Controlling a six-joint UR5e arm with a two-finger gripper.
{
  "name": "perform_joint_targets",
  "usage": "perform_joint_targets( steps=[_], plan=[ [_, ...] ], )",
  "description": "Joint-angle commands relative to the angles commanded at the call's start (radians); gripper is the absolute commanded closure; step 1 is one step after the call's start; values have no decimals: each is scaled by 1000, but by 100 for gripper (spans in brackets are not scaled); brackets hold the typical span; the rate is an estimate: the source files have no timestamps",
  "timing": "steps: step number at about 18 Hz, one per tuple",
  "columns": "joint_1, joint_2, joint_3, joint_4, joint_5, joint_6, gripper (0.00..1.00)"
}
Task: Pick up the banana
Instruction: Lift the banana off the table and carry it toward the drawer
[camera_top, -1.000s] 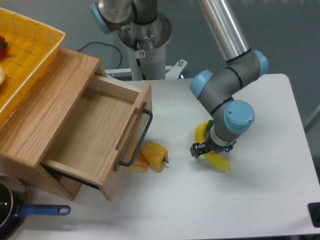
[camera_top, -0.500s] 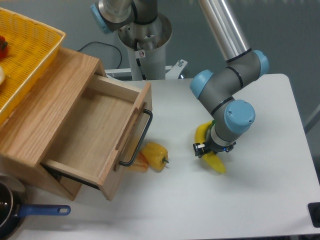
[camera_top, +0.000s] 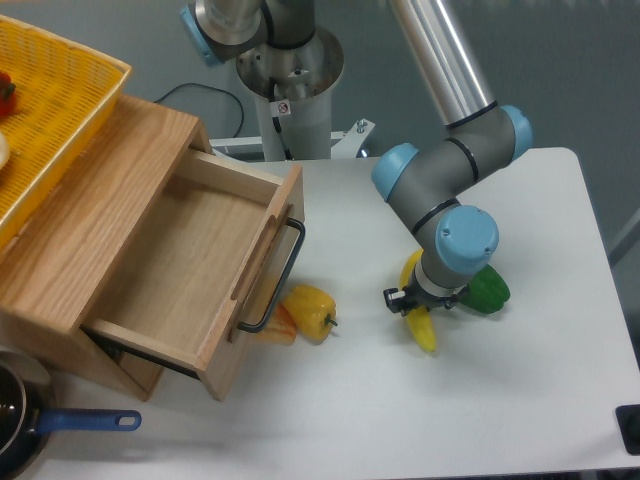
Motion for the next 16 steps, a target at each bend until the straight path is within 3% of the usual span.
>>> perform_joint_targets(
  steps=[7,16],
  plan=[
    [-11,34,6,-6,5,2,75],
    [-69,138,40,-29,-2,52,75]
  ],
)
